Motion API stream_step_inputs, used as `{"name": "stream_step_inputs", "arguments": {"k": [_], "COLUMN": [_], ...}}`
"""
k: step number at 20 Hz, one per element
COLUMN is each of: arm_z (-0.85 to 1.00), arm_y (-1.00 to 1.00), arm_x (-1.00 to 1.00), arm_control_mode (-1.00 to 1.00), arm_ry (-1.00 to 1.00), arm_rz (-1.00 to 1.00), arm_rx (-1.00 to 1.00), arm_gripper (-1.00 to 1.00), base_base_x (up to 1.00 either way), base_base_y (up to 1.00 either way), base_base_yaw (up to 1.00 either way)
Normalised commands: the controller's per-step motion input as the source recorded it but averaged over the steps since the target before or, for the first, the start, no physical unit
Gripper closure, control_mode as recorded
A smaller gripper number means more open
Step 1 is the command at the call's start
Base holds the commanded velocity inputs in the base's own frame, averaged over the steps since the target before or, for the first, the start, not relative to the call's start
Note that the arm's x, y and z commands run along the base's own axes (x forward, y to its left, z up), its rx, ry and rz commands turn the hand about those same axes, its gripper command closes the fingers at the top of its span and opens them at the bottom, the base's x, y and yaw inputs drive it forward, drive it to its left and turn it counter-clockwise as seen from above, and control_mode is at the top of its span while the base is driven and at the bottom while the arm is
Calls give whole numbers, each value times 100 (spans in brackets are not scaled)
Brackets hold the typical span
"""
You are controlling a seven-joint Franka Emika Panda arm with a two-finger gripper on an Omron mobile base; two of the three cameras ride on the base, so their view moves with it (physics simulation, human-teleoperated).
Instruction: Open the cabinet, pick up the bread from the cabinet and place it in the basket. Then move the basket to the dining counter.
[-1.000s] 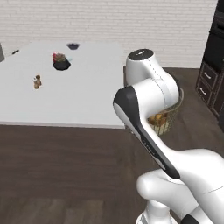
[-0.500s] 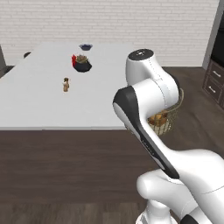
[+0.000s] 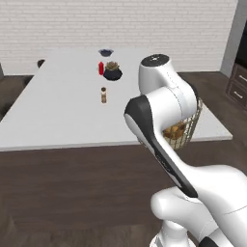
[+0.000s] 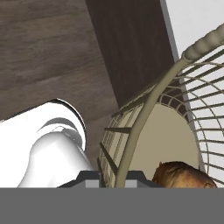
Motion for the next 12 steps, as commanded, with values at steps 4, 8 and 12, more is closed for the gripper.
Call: {"name": "stream_step_inputs", "arguments": {"k": [4,8,12], "arm_z": [0,0,0], "arm_y": [0,0,0], "arm_x": [0,0,0], "arm_control_mode": [100,100,100], "arm_ry": [0,0,0], "arm_rz": [0,0,0], "arm_rx": [0,0,0], "arm_gripper": [100,100,100], "base_base_x": [45,56,58], "base_base_y": [100,97,62], "base_base_yaw": [-23,-22,-20]}}
